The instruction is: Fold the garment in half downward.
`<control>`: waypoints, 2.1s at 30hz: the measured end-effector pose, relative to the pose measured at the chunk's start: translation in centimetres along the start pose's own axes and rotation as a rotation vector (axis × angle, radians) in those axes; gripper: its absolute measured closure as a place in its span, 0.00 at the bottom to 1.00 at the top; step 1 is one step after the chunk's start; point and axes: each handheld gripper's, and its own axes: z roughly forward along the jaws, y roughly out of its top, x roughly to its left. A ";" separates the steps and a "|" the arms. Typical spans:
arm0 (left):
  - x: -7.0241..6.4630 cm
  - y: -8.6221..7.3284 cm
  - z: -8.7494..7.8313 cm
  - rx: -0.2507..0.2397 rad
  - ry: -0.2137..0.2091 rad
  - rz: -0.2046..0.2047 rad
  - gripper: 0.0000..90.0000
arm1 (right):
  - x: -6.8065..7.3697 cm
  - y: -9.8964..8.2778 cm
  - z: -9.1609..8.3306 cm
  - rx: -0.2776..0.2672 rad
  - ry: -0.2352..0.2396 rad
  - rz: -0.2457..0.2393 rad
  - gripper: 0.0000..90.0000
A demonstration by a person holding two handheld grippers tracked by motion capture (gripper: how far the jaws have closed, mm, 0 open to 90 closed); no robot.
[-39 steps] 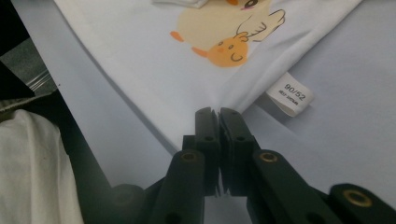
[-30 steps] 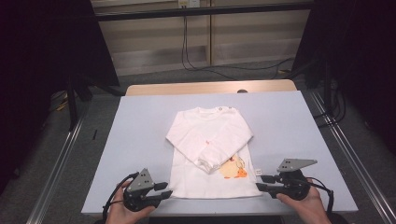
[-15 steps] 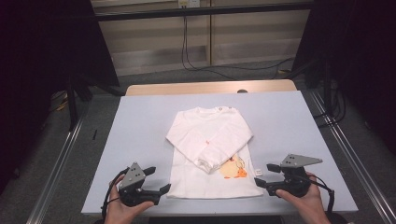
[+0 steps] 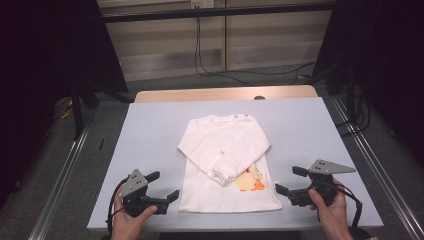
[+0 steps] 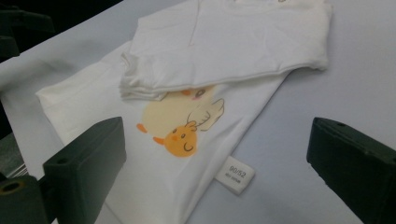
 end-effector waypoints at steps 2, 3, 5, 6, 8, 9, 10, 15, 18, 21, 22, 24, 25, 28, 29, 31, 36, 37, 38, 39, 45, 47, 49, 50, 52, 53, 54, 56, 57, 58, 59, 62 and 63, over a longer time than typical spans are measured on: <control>0.1 0.2 0.0 -0.024 0.008 -0.009 0.05 | -0.1 0.1 0.0 -0.029 -0.022 -0.005 0.06; 0.2 0.3 0.0 -0.027 0.009 -0.007 0.04 | -0.2 0.1 0.1 -0.039 -0.032 -0.007 0.06; 0.4 0.5 0.1 -0.039 0.019 -0.008 0.03 | -0.3 0.2 0.3 -0.057 -0.063 -0.005 0.07; 0.5 0.5 0.0 -0.041 0.025 -0.005 0.03 | -0.4 0.2 0.4 -0.064 -0.069 -0.003 0.07; 0.7 0.8 -0.1 -0.076 0.052 0.009 0.04 | -0.6 0.3 0.6 -0.067 -0.086 0.009 0.07; 0.8 0.9 -0.1 -0.085 0.056 0.009 0.04 | -0.6 0.3 0.7 -0.072 -0.082 0.014 0.07; 0.9 1.0 -0.1 -0.089 0.059 0.007 0.03 | -0.7 0.4 0.8 -0.081 -0.087 0.013 0.07; 1.4 1.2 0.6 -0.087 0.066 -0.001 0.04 | -1.1 1.0 0.9 -0.093 -0.108 0.009 0.07; 1.9 1.4 1.1 -0.076 0.055 -0.032 0.05 | -1.3 1.6 1.3 -0.107 -0.104 0.016 0.08; 2.6 1.8 1.5 -0.092 0.081 -0.046 0.05 | -1.5 2.3 2.0 -0.103 -0.101 0.002 0.08; 2.8 2.0 1.6 -0.097 0.089 -0.045 0.06 | -1.6 2.4 2.2 -0.104 -0.098 0.000 0.08; 3.2 2.5 1.8 -0.104 0.100 -0.053 0.06 | -1.7 2.8 2.6 -0.101 -0.090 -0.004 0.08; 3.4 2.7 1.9 -0.108 0.095 -0.058 0.06 | -1.8 2.9 2.7 -0.107 -0.093 -0.009 0.08; 4.1 3.4 2.2 -0.105 0.056 -0.055 0.07 | -2.0 3.5 2.9 -0.120 -0.078 -0.009 0.06; 4.2 3.6 2.4 -0.098 0.045 -0.051 0.07 | -2.1 3.7 2.9 -0.126 -0.078 -0.009 0.05; 4.6 4.0 2.9 -0.094 0.033 -0.034 0.07 | -2.4 4.2 3.0 -0.130 -0.084 -0.012 0.04; 5.2 4.5 4.1 -0.106 0.025 -0.041 0.08 | -3.4 5.1 3.5 -0.131 -0.079 -0.012 0.04; 5.3 4.4 4.4 -0.106 0.030 -0.039 0.07 | -3.5 5.2 3.6 -0.138 -0.075 -0.010 0.04; 5.5 4.4 4.8 -0.104 0.039 -0.042 0.07 | -3.7 5.3 3.8 -0.139 -0.067 -0.014 0.04; 5.6 4.3 5.1 -0.107 0.037 -0.051 0.06 | -4.0 5.4 4.0 -0.130 -0.066 -0.020 0.05; 6.7 5.8 6.0 -0.120 0.063 -0.044 0.04 | -4.5 6.3 4.8 -0.118 -0.060 -0.019 0.04; 6.7 6.4 6.3 -0.128 0.066 -0.009 0.04 | -4.7 6.6 5.0 -0.117 -0.061 -0.022 0.04; 6.8 7.0 6.8 -0.127 0.056 -0.011 0.04 | -4.8 7.0 5.2 -0.109 -0.067 -0.040 0.05; 6.9 7.3 7.1 -0.130 0.046 -0.016 0.04 | -4.9 7.2 5.3 -0.112 -0.065 -0.045 0.04; 7.2 7.8 7.6 -0.124 0.040 -0.020 0.03 | -5.2 7.6 5.6 -0.102 -0.063 -0.043 0.05; 7.3 8.0 7.9 -0.114 0.044 -0.020 0.03 | -5.3 7.9 5.8 -0.098 -0.065 -0.046 0.05; 7.5 8.3 8.2 -0.111 0.037 -0.021 0.03 | -5.5 8.1 5.9 -0.086 -0.060 -0.054 0.05; 7.7 8.6 8.6 -0.100 0.035 -0.016 0.03 | -5.9 8.6 6.2 -0.063 -0.067 -0.055 0.06; 7.8 8.8 8.9 -0.093 0.032 -0.020 0.03 | -6.1 8.8 6.4 -0.066 -0.068 -0.059 0.06; 8.1 8.9 9.1 -0.093 0.032 -0.016 0.03 | -6.2 8.9 6.5 -0.062 -0.068 -0.054 0.06; 8.2 9.0 9.3 -0.091 0.040 -0.026 0.03 | -6.4 9.1 6.7 -0.056 -0.073 -0.057 0.07; 8.8 9.3 10.1 -0.070 0.046 -0.025 0.03 | -6.9 9.5 7.4 -0.031 -0.074 -0.062 0.08; 9.0 9.4 10.3 -0.072 0.046 -0.030 0.03 | -7.0 9.6 7.6 -0.028 -0.077 -0.064 0.08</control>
